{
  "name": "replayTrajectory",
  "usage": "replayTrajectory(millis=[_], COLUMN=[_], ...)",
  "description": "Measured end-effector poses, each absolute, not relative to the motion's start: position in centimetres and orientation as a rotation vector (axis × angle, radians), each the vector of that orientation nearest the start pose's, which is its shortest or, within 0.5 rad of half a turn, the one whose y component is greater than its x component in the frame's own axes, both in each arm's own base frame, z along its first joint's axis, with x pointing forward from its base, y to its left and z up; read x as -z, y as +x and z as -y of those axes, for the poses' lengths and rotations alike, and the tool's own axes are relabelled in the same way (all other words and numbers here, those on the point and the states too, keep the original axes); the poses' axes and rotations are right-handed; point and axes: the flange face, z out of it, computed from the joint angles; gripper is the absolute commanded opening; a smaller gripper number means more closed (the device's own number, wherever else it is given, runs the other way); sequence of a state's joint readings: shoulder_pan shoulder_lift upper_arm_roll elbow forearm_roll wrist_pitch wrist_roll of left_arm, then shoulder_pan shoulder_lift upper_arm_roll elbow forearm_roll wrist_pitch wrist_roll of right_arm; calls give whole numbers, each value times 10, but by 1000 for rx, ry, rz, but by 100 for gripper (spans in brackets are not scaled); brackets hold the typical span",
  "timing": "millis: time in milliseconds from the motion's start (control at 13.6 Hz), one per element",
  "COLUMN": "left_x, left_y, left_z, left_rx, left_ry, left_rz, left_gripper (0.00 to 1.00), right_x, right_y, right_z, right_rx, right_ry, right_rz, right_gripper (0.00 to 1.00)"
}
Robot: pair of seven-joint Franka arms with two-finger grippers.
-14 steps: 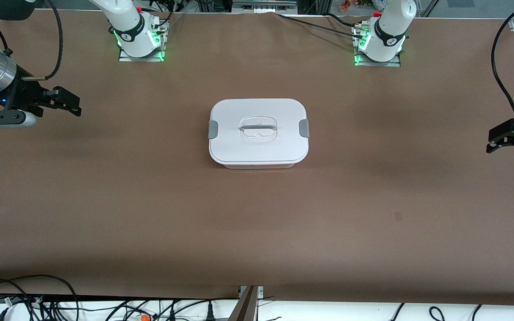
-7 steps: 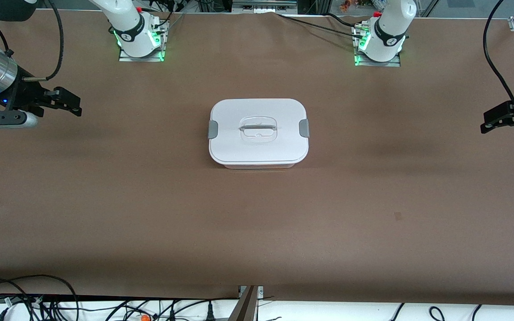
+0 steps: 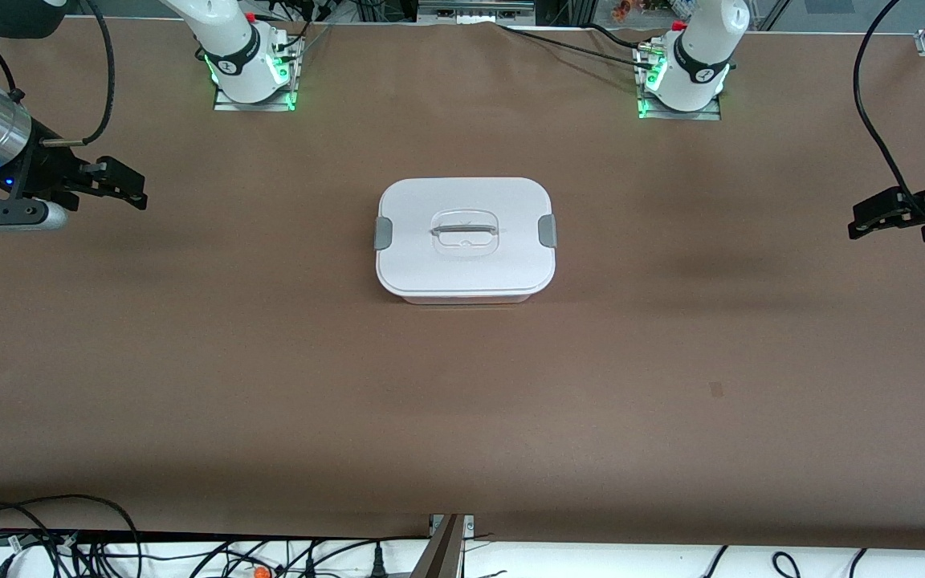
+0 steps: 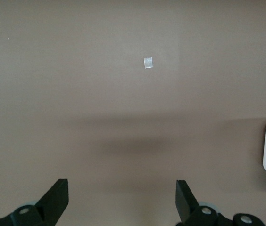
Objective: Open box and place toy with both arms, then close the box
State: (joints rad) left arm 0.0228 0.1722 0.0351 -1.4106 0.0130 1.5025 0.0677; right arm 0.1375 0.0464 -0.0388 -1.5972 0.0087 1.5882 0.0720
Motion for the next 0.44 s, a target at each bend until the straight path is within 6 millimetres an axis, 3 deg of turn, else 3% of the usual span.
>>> replayTrajectory(millis=[441], left_x=[-594], left_y=[599], left_z=[-33], left_rx=[-127], left_ry=[-3125], left_rz=[-17], left_gripper=[100], right_x=[-584], right_y=[570], right_z=[-68], right_rx=[-21], right_ry=[-3135], right_rz=[68], right_gripper=[100])
